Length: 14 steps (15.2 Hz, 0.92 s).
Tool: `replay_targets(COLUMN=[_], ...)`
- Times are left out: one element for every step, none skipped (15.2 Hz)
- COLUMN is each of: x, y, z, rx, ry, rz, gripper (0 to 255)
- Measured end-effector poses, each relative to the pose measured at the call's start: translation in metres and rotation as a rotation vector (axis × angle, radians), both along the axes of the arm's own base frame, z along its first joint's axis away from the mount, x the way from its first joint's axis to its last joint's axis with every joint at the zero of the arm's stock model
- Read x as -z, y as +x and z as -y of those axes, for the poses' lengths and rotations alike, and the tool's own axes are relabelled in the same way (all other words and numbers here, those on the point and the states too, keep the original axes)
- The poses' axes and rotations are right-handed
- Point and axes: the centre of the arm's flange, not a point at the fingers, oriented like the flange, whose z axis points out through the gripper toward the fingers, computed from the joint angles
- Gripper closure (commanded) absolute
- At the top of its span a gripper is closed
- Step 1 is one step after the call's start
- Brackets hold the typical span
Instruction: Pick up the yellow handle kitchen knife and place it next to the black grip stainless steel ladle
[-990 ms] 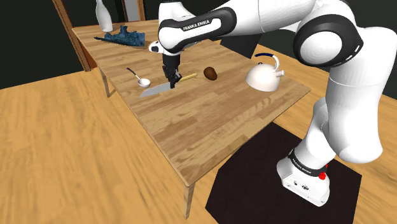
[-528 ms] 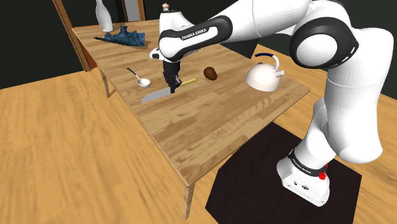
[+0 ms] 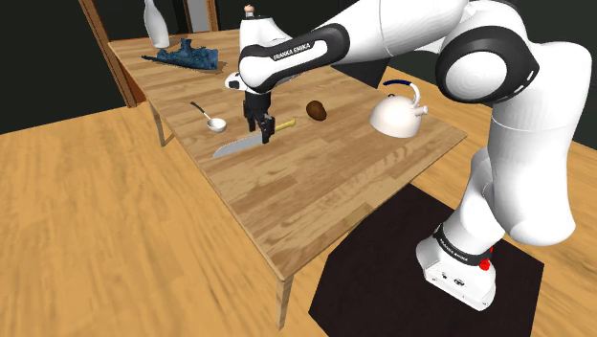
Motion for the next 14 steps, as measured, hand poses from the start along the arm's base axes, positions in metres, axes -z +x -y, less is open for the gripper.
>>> replay_targets(x=[0.0,0.0,0.0,-0.006,-0.015,-0.026,-0.037,-0.043,-0.047,-0.048,-0.049,-0.05,-0.05,-0.05], y=[0.0,0.0,0.0,-0.001,-0.001,0.001,0.003,0.001,0.0,0.0,0.0,0.0,0.0,0.0], z=[0.0,0.0,0.0,0.0,0.0,0.0,0.001,0.0,0.001,0.001,0.001,0.001,0.001,0.001], rx=[0.0,0.0,0.0,0.0,0.0,0.0,0.0,0.0,0.0,0.0,0.0,0.0,0.0,0.0], ry=[0.0,0.0,0.0,0.0,0.0,0.0,0.001,0.001,0.001,0.0,0.0,0.0,0.0,0.0], rz=[0.0,0.0,0.0,0.0,0.0,0.001,0.001,0.001,0.001,0.001,0.001,0.0,0.0,0.0], gripper=[0,0,0,0,0,0,0,0,0,0,0,0,0,0])
